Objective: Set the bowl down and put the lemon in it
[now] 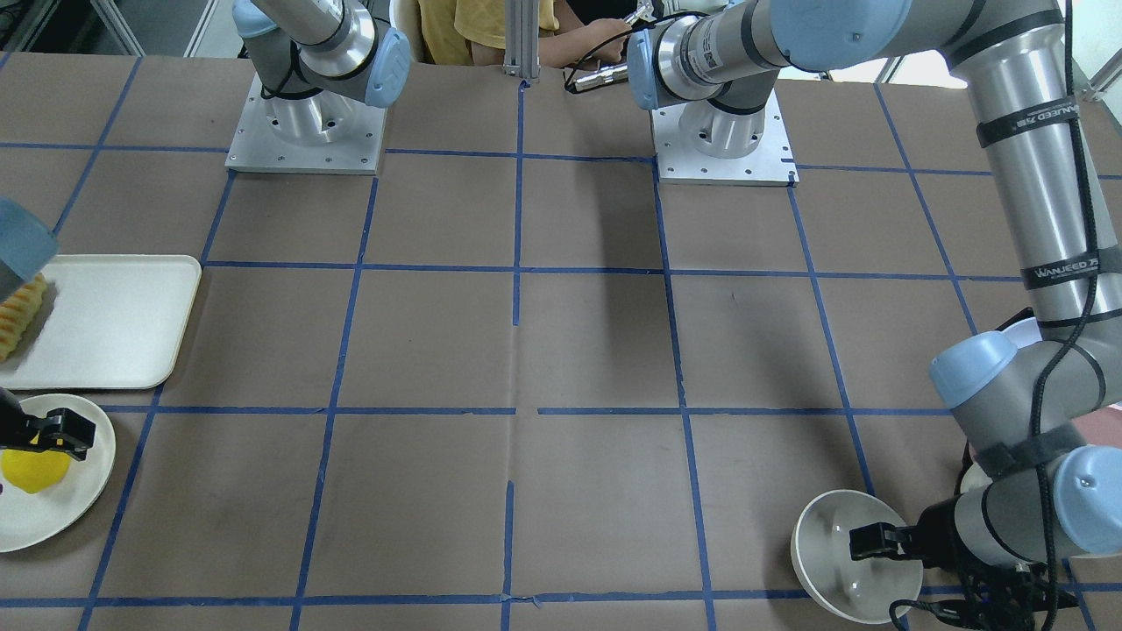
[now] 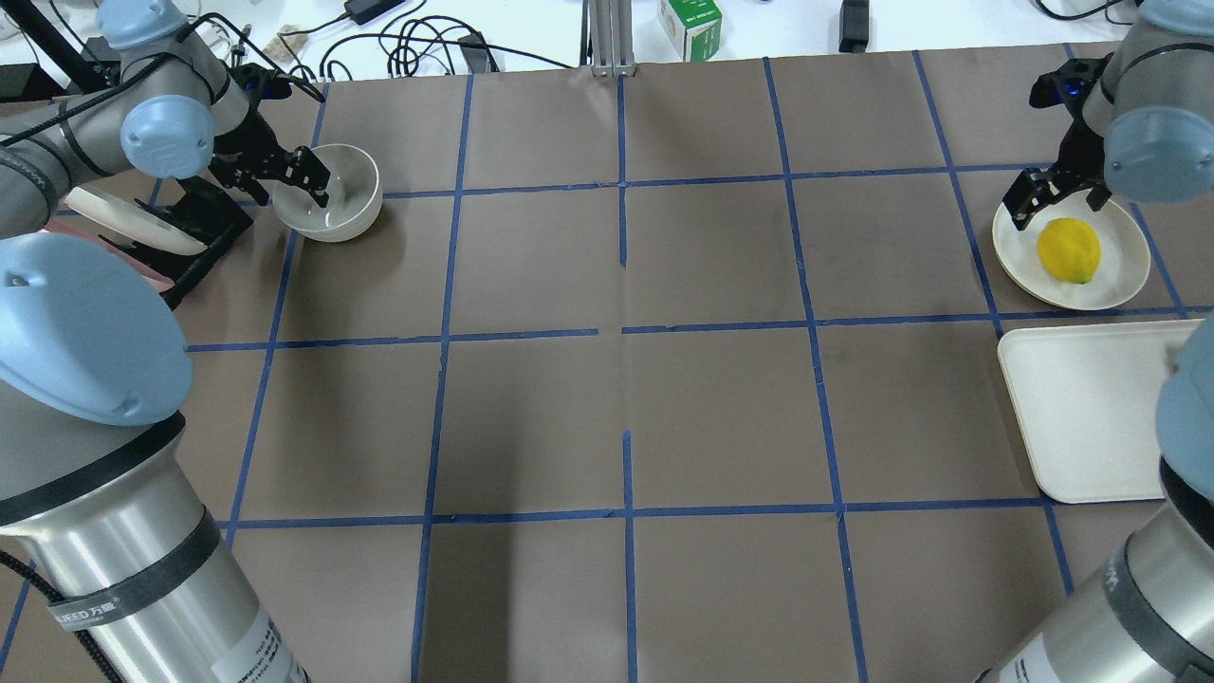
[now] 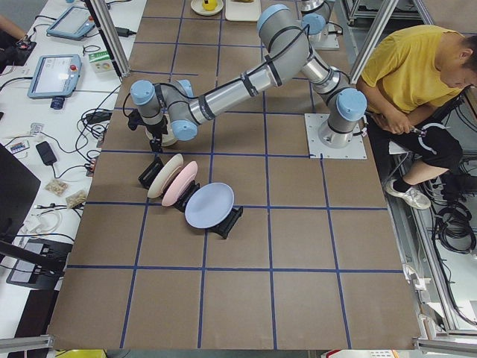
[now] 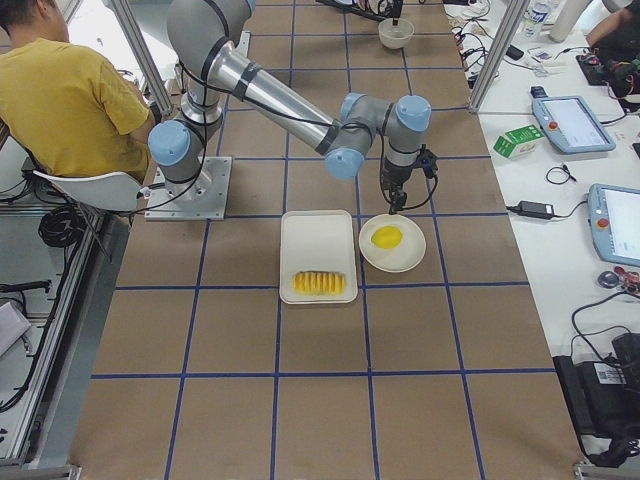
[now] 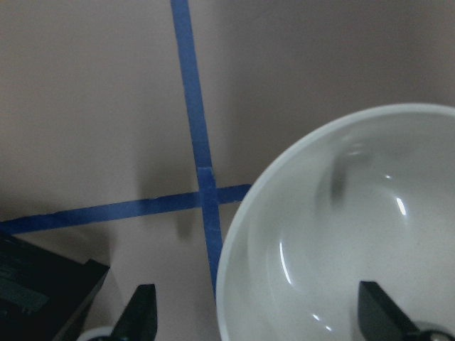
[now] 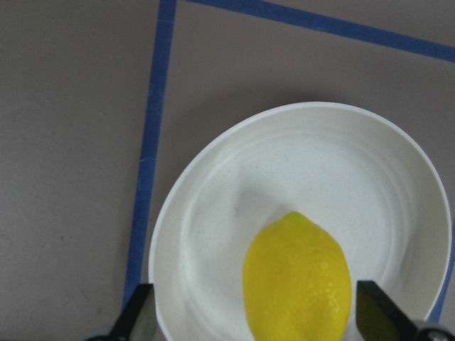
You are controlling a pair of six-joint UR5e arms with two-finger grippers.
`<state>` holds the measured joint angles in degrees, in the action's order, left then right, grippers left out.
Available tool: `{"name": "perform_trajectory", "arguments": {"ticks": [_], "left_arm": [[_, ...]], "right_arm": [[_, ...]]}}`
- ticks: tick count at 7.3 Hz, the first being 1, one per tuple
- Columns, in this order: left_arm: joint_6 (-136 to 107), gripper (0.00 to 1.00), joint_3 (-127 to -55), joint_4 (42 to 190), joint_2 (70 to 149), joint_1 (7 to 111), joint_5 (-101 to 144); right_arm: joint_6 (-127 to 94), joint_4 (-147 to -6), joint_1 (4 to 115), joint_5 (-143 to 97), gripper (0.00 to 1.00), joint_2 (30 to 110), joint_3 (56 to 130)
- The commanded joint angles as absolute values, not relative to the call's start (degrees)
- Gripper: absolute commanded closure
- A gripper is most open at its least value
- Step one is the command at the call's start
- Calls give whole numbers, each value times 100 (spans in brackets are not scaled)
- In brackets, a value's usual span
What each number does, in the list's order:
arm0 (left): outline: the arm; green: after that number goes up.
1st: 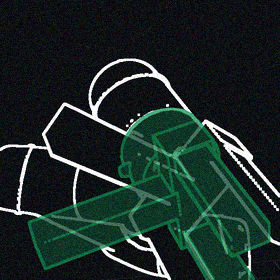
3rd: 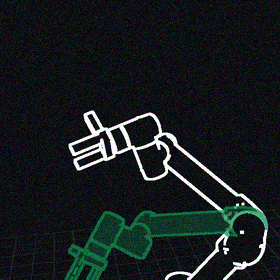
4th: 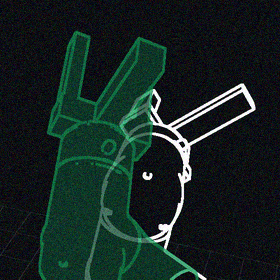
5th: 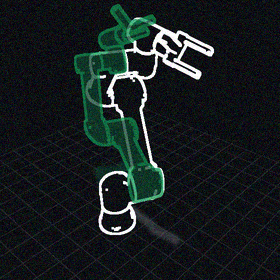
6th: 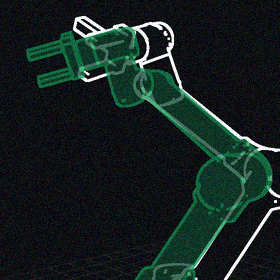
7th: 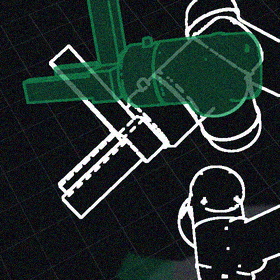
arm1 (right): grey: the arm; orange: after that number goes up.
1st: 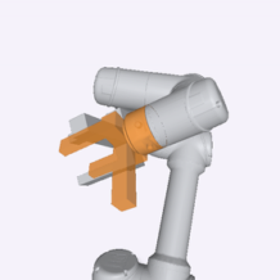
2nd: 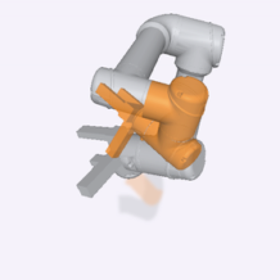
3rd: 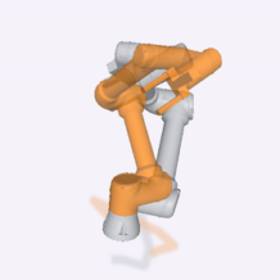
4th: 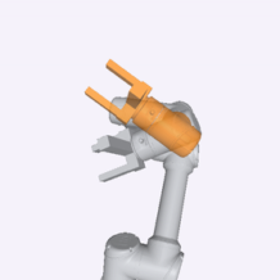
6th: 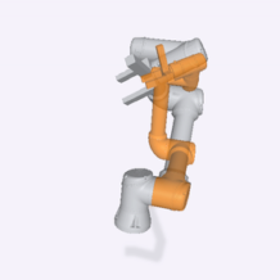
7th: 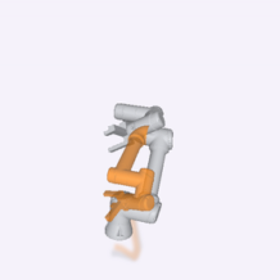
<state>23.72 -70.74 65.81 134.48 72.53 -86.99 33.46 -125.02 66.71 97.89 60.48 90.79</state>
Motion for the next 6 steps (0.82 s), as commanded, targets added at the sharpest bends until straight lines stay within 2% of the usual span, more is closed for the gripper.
{"name": "perform_trajectory", "arguments": {"ticks": [1,2,3,4,5,6], "left_arm": [[2312,92,-7066,6627,13439,7242,-8605],[2320,100,-7066,6697,13369,7233,-8631],[2312,100,-7058,6793,13333,7225,-8631],[2312,100,-7066,6794,13316,7225,-8631],[2312,100,-7005,6942,13272,7190,-8640],[2320,100,-7014,6987,13193,7111,-8614]], "right_arm": [[3436,-12691,6470,9844,0,5740,9044],[3419,-12683,6460,9861,0,5713,9061],[3341,-12665,6460,9861,0,5669,9105],[3349,-12578,6425,9827,6,5643,9114],[3349,-12577,6364,9809,46,5634,9114],[3340,-12560,6337,9817,99,5642,9114]]}}
